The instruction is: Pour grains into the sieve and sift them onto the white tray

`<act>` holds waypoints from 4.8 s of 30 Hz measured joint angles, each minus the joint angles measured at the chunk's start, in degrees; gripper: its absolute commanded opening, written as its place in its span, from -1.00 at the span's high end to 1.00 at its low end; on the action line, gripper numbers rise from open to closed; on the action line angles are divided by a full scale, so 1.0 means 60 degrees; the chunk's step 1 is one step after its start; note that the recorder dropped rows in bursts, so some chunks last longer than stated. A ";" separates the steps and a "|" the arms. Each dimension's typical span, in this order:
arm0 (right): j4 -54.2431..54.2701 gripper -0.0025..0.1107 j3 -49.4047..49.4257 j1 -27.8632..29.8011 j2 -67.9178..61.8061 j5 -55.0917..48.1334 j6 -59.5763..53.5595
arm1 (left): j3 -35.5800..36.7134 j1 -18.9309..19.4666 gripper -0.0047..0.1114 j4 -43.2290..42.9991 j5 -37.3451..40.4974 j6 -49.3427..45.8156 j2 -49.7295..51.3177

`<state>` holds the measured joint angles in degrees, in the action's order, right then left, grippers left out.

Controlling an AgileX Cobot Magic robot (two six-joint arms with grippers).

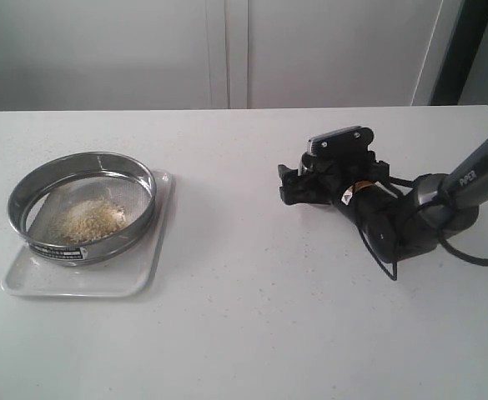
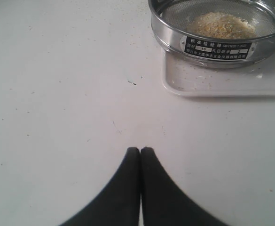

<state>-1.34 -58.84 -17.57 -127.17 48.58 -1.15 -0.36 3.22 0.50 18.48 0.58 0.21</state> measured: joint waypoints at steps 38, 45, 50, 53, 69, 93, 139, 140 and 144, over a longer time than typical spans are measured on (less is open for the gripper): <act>0.0000 0.16 0.0017 0.0000 0.4549 -0.6577 0.0618 | 0.0000 0.0000 0.92 0.0000 0.0000 0.0000 0.0000; 0.0000 0.47 0.0017 0.0000 0.4997 -0.7470 0.0618 | 0.0000 0.0000 0.92 0.0000 0.0000 0.0000 0.0000; 0.0000 0.59 0.0017 0.0000 0.5212 -0.8096 0.0618 | 0.0000 0.0000 0.92 0.0000 0.0000 0.0000 0.0000; 0.0000 0.84 0.0017 0.0000 0.5340 -0.8560 0.0618 | 0.0000 0.0000 0.92 0.0000 0.0000 0.0000 0.0000; 0.0093 0.96 0.0017 0.0000 0.6494 -1.1904 0.0691 | 0.0000 0.0000 0.92 0.0000 0.0000 0.0000 0.0000; 0.1359 0.96 0.0017 0.0837 0.8117 -1.6292 -0.0516 | 0.0000 0.0000 0.92 0.0000 0.0000 0.0000 0.0000; 0.1387 0.96 0.0017 0.2317 0.9914 -1.6706 -0.0507 | 0.0000 0.0000 0.92 0.0000 0.0000 0.0000 0.0000; 0.1387 0.96 0.0017 0.2317 0.9914 -1.6706 -0.0507 | 0.0000 0.0000 0.92 0.0000 0.0000 0.0000 0.0000; 0.1387 0.96 0.0017 0.2317 0.9914 -1.6706 -0.0507 | 0.0000 0.0000 0.92 0.0000 0.0000 0.0000 0.0000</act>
<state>6.98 -58.74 -3.67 -67.68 -51.66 -4.19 -0.36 3.22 0.50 18.48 0.58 0.21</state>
